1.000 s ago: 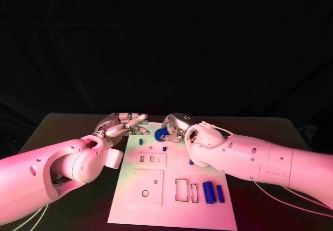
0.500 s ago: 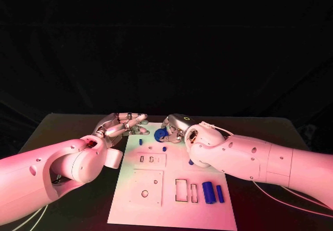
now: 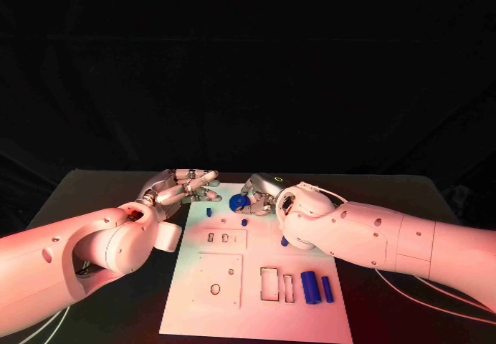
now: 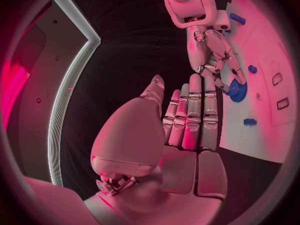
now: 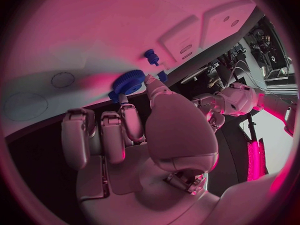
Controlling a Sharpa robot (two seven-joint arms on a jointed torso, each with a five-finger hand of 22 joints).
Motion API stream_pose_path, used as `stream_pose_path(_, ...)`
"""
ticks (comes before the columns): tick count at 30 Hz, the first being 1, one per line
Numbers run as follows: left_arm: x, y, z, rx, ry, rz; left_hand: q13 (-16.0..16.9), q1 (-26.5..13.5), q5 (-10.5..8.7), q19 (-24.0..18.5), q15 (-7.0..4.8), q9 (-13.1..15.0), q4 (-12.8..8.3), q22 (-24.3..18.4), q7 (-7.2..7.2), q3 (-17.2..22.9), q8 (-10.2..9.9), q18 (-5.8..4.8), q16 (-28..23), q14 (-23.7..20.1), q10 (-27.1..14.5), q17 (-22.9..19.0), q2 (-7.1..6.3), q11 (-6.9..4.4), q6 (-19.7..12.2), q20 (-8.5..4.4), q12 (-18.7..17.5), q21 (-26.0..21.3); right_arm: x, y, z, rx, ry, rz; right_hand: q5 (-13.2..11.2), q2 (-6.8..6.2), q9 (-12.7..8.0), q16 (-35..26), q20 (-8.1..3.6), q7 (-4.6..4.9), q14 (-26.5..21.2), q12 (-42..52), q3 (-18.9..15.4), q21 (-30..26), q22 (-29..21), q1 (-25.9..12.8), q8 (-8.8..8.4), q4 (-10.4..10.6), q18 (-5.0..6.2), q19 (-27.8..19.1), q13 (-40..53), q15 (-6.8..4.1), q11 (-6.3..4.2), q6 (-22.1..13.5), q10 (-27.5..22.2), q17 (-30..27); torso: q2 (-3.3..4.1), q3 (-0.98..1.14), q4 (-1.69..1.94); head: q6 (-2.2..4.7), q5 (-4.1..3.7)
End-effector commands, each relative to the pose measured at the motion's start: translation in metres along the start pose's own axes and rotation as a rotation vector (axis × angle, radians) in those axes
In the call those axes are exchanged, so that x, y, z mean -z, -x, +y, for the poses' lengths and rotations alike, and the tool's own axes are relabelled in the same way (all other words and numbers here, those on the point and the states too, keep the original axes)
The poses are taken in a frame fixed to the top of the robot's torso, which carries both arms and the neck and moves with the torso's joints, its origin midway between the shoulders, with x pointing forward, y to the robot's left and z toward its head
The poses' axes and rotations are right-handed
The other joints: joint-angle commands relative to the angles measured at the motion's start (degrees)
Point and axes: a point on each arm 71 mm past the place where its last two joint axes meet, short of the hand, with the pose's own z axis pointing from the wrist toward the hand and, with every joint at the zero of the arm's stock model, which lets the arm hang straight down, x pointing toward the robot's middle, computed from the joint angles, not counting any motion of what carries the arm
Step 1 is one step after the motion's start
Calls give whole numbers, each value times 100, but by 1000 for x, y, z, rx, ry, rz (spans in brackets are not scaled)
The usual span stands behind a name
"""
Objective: Assemble the parts on the task board
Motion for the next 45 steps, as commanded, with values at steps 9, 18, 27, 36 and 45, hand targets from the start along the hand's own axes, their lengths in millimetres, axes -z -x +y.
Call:
stream_pose_path(9,-1,-1,-1,4,-7,13,7,-3,-15,-20,8,-5,-20,-6,-2,-2,-35,65,26,-44,-21,8,42,1,-41,9,-28,-21,3,0,-5,-7,-6,7,187,30,3,30,73,13,563,31,43,2,802,179,-78,-23,-60,87,223,58,52,5,11,1363,-3,-1,-1,-8,6)
stream_pose_path(18,0,0,-1,2,-8,8,9,-1,-15,-21,9,-5,-22,-7,-1,-2,-36,65,29,-47,-22,12,48,2,-40,10,-30,-21,25,17,-20,-62,23,-91,213,55,27,27,66,-10,561,66,71,2,808,281,-57,-75,-59,91,258,44,32,110,48,1354,-7,1,-18,19,36)
stream_pose_path(27,-1,2,-1,0,-8,3,10,1,-15,-21,9,-5,-24,-8,-1,-2,-37,65,30,-49,-23,13,50,2,-40,11,-31,-21,67,57,-65,-179,8,-87,136,2,37,-149,34,-72,458,-158,34,-433,363,379,-82,-134,70,-249,39,0,-19,152,-168,971,-58,13,-86,34,21)
stream_pose_path(36,-4,-1,0,3,-6,9,10,1,-15,-21,9,-5,-24,-8,-1,-2,-37,65,30,-49,-23,13,50,2,-40,11,-31,-21,104,74,-125,-243,-12,-2,124,7,38,-96,-14,-102,496,-275,123,-463,369,841,-122,-455,66,-248,-58,-41,-57,145,-273,1109,-104,64,-181,38,24)
stream_pose_path(45,-7,-3,2,5,-6,15,11,3,-15,-23,10,-4,-27,-9,0,-3,-38,65,31,-52,-23,16,52,3,-41,11,-32,-22,115,74,-157,-212,-45,-1,126,-30,23,-63,-11,-83,515,-307,93,-485,359,877,-143,-500,68,-259,-85,-31,-42,66,-303,1185,-127,112,-201,16,13)
